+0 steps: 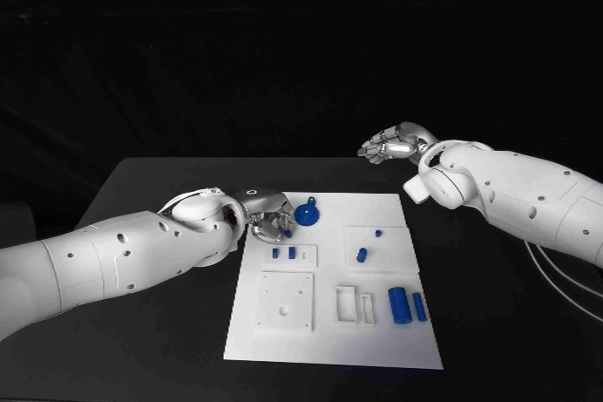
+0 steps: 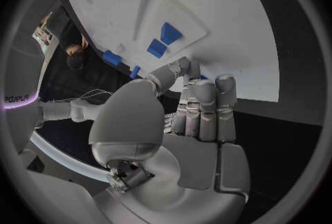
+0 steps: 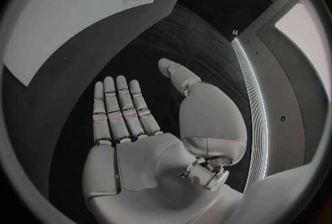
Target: Assemble the parts on the task board
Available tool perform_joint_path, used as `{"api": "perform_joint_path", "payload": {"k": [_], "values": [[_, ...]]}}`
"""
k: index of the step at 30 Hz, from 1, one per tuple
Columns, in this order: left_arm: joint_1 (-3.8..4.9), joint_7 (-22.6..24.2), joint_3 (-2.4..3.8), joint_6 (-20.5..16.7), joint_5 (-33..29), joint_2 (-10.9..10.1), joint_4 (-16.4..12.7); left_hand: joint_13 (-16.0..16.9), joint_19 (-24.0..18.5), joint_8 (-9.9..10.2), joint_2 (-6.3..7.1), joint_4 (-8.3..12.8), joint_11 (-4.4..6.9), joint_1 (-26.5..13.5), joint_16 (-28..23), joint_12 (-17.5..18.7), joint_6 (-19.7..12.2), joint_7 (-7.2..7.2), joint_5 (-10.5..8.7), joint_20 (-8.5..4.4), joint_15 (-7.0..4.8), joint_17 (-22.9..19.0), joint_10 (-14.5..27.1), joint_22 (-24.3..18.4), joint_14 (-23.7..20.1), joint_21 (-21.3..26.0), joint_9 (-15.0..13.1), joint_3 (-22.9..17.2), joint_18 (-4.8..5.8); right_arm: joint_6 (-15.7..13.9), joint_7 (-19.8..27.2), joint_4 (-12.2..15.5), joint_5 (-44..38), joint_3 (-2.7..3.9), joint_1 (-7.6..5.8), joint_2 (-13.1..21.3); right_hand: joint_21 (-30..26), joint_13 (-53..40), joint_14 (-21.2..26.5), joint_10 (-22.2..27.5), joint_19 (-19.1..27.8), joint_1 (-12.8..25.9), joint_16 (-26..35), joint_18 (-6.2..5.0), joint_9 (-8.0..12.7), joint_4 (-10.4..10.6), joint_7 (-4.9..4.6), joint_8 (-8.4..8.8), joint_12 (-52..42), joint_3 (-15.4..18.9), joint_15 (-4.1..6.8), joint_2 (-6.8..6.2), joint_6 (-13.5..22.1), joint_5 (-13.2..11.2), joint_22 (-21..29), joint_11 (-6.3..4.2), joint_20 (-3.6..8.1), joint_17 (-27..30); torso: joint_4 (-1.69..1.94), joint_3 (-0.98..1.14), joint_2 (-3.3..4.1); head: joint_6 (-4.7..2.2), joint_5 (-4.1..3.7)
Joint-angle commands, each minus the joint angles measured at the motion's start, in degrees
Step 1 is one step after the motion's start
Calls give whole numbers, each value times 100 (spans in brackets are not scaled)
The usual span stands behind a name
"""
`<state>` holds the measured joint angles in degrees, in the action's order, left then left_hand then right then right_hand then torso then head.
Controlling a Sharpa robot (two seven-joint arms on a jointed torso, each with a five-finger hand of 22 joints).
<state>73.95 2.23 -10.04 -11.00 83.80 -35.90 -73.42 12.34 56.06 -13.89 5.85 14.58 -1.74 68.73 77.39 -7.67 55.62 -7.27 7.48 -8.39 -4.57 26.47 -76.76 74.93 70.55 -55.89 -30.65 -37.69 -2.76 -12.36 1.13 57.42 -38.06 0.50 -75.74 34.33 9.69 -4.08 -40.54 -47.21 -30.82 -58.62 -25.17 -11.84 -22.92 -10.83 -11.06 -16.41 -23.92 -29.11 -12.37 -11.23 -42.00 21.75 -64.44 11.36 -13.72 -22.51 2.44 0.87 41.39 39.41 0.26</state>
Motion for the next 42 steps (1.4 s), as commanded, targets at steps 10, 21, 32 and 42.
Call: {"api": "perform_joint_path", "payload": {"k": [10, 21, 32, 42], "values": [[-38, -33, -3, -64, -69, -25, -23, 36, -11, 252, 220, 24, 9, 35, -27, 44, -535, 140, -78, -177, -22, -20, -38, 50, -12, 16, 148, 32, -272, 44, 51, -4, -16, 1, 1, 6, -57, 14, 80, 34, 41, 8, -19, 96, 21, -9, -238, -25, 13, 29, -20, 29, 81, 27, -16, 22, 6, 24, -6, 0, -2, 0, -8], [-39, -73, 3, -70, -97, -51, 25, 51, 0, 270, 248, 18, 19, 56, -28, 41, -596, 148, -75, -185, -31, -26, -64, 46, -7, 18, 165, 38, -271, 55, 56, -7, -16, 1, 5, 30, -65, 14, 88, 41, 45, 7, -19, 98, 24, -7, -241, -23, 16, 27, -23, 28, 89, 28, -20, 25, 5, 29, -3, 4, -2, -13, -24], [-38, -160, 125, 3, -360, -192, 242, -41, -140, 206, 317, 41, -149, 118, -123, 293, -537, 21, -80, -79, 128, -71, 370, 29, -162, 109, 154, -2, -261, 203, 56, 579, -783, -6, 54, 451, -63, -1, 10, -25, -44, -201, -103, 69, 26, -188, -224, -69, -35, -44, 14, 158, 40, -62, -74, -4, 11, 37, -4, 7, -5, -113, -80], [-31, 568, 365, -389, -3588, -474, 523, -6, -446, -42, 255, -94, -213, 126, -736, 289, -293, -142, -107, 57, 199, -371, 394, -134, -485, 473, 38, -214, -213, 603, -128, 1385, -2499, -137, 86, 1150, 52, -66, -660, -616, -729, -635, -547, -177, -2, -373, -51, -269, -312, -729, 351, 227, -409, -732, -102, -253, 1, -152, -20, 16, -10, -173, -99]]}}
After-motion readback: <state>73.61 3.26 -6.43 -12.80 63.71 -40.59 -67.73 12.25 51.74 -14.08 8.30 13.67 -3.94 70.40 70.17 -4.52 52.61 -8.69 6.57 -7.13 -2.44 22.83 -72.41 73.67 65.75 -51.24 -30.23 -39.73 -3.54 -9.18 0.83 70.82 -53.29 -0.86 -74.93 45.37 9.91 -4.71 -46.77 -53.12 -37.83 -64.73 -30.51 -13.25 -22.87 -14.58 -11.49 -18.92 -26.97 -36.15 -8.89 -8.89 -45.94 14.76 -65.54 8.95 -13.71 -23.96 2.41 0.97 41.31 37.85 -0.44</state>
